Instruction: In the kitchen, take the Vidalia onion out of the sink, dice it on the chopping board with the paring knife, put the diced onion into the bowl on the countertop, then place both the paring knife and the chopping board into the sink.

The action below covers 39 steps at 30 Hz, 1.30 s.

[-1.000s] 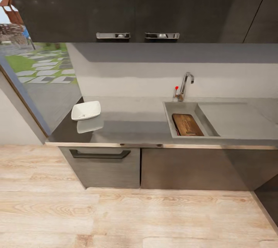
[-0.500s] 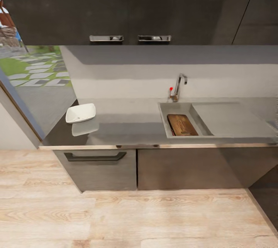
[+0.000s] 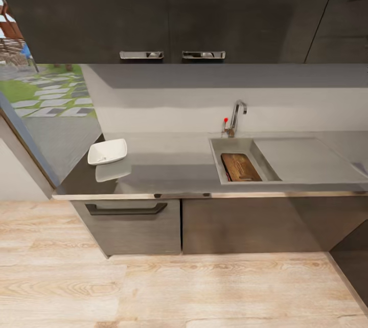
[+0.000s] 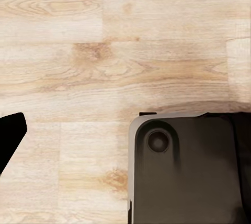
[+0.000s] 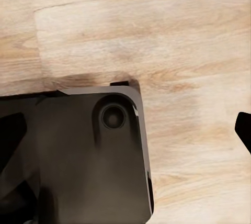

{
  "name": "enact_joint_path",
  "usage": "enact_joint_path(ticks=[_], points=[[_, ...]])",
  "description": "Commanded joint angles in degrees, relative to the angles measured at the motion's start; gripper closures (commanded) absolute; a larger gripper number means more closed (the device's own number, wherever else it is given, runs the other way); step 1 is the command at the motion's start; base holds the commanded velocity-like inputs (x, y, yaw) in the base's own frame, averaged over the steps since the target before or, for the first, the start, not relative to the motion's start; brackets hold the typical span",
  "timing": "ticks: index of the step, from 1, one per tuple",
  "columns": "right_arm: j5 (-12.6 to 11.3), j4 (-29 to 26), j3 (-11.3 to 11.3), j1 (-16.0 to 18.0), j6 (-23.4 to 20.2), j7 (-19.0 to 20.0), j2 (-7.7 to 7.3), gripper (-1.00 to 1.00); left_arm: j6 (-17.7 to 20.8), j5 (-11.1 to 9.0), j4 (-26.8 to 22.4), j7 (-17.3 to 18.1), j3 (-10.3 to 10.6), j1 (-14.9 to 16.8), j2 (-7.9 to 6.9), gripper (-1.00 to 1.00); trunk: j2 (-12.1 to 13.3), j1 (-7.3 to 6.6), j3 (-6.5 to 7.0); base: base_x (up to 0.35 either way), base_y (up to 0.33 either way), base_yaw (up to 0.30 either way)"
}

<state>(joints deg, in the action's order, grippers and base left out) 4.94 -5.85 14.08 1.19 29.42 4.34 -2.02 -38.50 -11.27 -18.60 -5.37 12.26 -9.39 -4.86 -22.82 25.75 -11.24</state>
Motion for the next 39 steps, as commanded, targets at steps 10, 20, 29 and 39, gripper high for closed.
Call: enact_joint_path(ticks=[10,20,29,39], points=[[0.4,0.0,0.6,0.0,0.2,0.2,0.04,-1.00,0.0,-0.2,-0.1,-0.5,0.5,0.0,-0.07,-1.00,-0.1,0.03,0.82,0.000,0.000,0.000],[0.4,0.0,0.6,0.0,0.2,-0.5,0.32,-1.00,-0.1,-0.2,-0.1,-0.5,0.5,0.0,-0.07,-1.00,-0.1,0.03,1.73,0.000,0.000,0.000],[0.5,0.4,0.4,0.0,-0.2,-2.0,-0.24,-1.00,0.5,-0.3,7.5,-0.7,0.5,0.0,0.52,-1.00,-0.1,0.03,2.55,0.000,0.000,0.000],[0.5,4.7,0.3,0.0,-3.4,-3.0,-0.15,-1.00,1.2,-0.6,13.1,-1.0,0.3,0.0,1.81,-1.00,-0.1,0.03,3.46,0.000,0.000,0.000]])
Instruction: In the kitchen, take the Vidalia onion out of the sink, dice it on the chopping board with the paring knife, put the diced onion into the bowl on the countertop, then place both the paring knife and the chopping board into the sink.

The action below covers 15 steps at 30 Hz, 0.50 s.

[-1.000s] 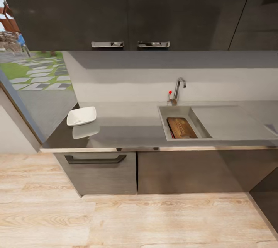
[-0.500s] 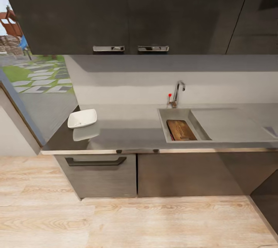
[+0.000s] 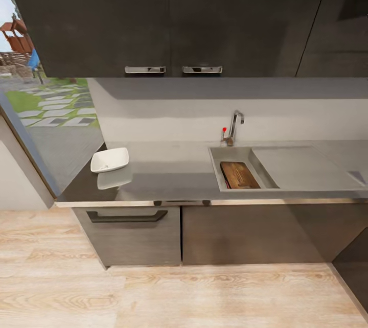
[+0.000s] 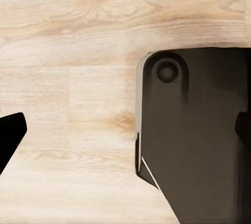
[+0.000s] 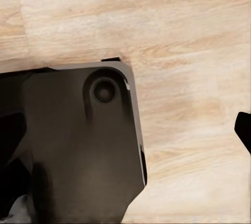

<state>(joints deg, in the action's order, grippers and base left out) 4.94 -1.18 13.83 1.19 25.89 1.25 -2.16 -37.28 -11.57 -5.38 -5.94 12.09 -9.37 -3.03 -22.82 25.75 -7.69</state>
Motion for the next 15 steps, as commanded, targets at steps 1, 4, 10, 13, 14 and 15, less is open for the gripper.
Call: enact_joint_path(ticks=[1,4,10,13,14,15], points=[[0.5,0.1,0.5,0.0,-1.4,0.0,0.01,-1.00,0.0,-0.3,0.0,-0.4,0.4,0.0,-0.03,-1.00,-0.1,0.04,-0.01,0.000,0.000,0.000],[0.5,0.3,0.5,0.0,-5.3,-0.2,0.04,-1.00,-0.1,-0.3,0.7,-0.3,0.2,0.0,-0.05,-1.00,-0.1,0.04,0.27,0.000,0.000,0.000],[0.5,0.3,0.5,0.0,-7.1,-0.5,0.11,-1.00,-0.1,-0.3,1.2,-0.2,0.1,0.0,-0.05,-1.00,-0.1,0.04,0.82,0.000,0.000,0.000],[0.5,0.3,0.5,0.0,-7.3,-0.9,0.13,-1.00,-0.1,-0.3,1.2,-0.2,0.0,0.0,-0.05,-1.00,-0.1,0.04,1.09,0.000,0.000,0.000],[0.5,0.3,0.5,0.0,-7.5,-1.0,0.13,-1.00,-0.1,-0.3,1.2,-0.2,0.0,0.0,-0.05,-1.00,-0.1,0.04,1.18,0.000,0.000,0.000],[0.5,0.3,0.5,0.0,-7.7,-1.0,0.13,-1.00,-0.1,-0.3,1.2,-0.2,0.0,0.0,-0.05,-1.00,-0.1,0.04,1.27,0.000,0.000,0.000]])
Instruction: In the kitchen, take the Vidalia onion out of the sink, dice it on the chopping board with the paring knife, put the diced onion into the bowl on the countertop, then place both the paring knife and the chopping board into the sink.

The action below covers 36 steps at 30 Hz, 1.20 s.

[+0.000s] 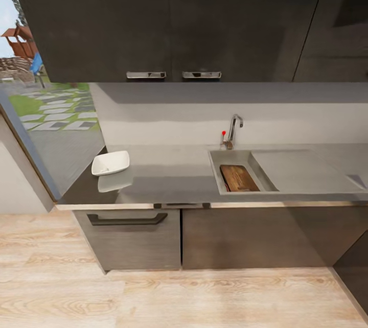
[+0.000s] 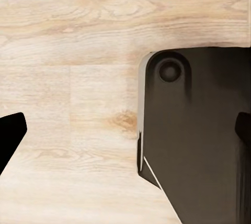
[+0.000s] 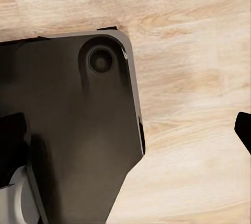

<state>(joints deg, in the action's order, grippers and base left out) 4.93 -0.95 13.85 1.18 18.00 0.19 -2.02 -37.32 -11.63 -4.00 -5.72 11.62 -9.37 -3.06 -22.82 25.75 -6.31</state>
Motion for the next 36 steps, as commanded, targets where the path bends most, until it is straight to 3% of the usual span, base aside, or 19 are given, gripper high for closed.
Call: enact_joint_path(ticks=[1,8,15,22,36], points=[[0.5,0.0,0.5,0.0,-0.4,-0.1,-0.01,-1.00,0.0,-0.2,-0.1,-0.4,0.5,0.0,-0.02,-1.00,-0.1,0.04,-0.01,0.000,0.000,0.000],[0.6,-0.2,0.5,0.0,-4.2,-0.2,-0.06,-1.00,-0.1,-0.2,-0.1,-0.1,0.6,0.0,-0.02,-1.00,-0.1,0.04,0.62,0.000,0.000,0.000],[0.6,-0.3,0.5,0.0,-4.5,-0.2,-0.15,-1.00,-0.1,-0.2,0.1,0.0,0.8,0.0,-0.10,-1.00,-0.1,0.04,0.80,0.000,0.000,0.000],[0.6,-0.8,0.6,0.0,-4.1,-0.1,0.04,-1.00,-0.1,-0.2,4.1,0.0,0.8,0.0,-0.10,-1.00,-0.1,0.04,0.80,0.000,0.000,0.000],[0.4,-1.7,0.7,0.0,-4.0,0.0,0.43,-1.00,-0.1,-0.2,4.5,0.0,0.8,0.0,-0.10,-1.00,-0.1,0.04,0.80,0.000,0.000,0.000]])
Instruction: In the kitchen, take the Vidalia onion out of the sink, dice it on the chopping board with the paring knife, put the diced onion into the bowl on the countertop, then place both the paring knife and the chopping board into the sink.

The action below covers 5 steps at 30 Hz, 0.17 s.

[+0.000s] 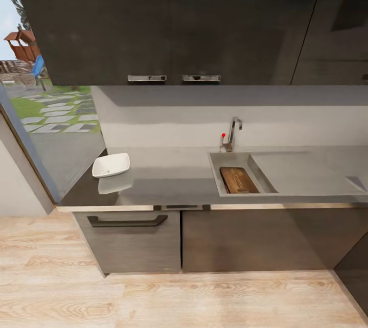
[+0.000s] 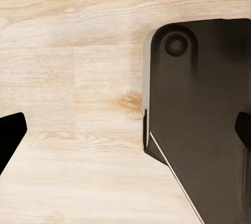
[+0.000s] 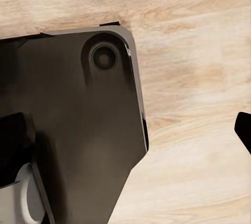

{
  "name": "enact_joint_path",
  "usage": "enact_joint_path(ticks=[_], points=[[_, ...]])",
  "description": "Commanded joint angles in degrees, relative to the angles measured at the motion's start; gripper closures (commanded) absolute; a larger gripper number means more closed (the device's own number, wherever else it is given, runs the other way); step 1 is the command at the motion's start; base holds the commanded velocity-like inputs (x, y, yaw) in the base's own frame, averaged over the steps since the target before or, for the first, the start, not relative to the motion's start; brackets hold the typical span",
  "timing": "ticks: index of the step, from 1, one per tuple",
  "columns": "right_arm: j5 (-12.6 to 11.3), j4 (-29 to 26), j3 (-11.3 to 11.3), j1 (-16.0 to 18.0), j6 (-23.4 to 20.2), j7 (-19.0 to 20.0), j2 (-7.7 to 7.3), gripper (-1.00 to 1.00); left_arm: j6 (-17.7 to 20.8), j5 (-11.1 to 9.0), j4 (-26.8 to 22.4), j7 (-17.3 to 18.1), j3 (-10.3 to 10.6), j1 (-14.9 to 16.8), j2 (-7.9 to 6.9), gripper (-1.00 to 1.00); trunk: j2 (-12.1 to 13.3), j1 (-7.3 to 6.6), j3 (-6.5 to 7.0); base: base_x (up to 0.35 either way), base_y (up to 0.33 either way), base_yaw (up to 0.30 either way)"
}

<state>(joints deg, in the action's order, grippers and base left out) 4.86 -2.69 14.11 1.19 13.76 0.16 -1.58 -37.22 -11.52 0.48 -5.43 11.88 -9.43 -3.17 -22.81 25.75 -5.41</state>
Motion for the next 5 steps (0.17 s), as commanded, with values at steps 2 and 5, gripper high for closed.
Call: enact_joint_path(ticks=[2,5], points=[[0.5,0.1,0.5,0.0,0.2,0.0,0.00,-1.00,-0.2,-0.3,0.1,-0.3,0.5,0.0,0.01,-1.00,-0.1,0.03,-0.10,0.000,0.000,0.000],[0.5,0.1,0.5,0.0,0.2,0.0,0.00,-1.00,-0.2,-0.3,0.1,-0.3,0.5,0.0,0.01,-1.00,-0.1,0.03,-0.10,0.000,0.000,0.000]])
